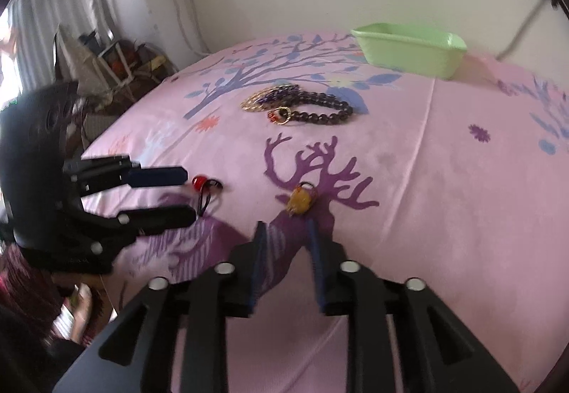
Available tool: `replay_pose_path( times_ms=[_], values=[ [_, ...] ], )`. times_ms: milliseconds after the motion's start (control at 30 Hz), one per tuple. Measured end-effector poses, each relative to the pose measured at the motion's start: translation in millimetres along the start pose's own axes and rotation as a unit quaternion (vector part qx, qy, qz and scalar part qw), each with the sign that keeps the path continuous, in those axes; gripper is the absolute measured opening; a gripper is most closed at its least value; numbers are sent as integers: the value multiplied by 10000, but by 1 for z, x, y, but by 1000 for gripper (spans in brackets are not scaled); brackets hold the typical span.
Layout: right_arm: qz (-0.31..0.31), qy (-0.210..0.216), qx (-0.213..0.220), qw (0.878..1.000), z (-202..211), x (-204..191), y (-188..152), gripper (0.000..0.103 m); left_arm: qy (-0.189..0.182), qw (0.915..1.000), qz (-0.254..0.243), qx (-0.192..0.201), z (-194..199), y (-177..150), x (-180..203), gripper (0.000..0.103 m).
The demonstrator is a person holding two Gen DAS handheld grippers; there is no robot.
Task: Organize jewelry
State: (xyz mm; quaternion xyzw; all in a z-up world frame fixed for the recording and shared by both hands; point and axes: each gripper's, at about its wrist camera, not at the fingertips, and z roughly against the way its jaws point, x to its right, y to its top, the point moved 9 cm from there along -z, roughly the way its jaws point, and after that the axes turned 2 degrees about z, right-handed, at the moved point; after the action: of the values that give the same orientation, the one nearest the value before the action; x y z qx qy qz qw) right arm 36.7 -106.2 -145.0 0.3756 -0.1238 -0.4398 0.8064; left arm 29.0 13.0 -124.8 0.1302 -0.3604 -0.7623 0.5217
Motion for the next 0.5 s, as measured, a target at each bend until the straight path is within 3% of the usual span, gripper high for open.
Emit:
replay_pose_path(
  times_ms=[367,433,500],
  values=[
    [91,-262,26,9996,-15,10,18,8,163,9996,248,-37,-13,13,-11,49],
    [59,-242,1,9997,-15,10,19,8,281,9994,218,-26,-16,14,-11,41],
    [49,-227,8,9997,-15,11,19,8,334,9992,207,-40,-18,15,-11,27]
  ],
)
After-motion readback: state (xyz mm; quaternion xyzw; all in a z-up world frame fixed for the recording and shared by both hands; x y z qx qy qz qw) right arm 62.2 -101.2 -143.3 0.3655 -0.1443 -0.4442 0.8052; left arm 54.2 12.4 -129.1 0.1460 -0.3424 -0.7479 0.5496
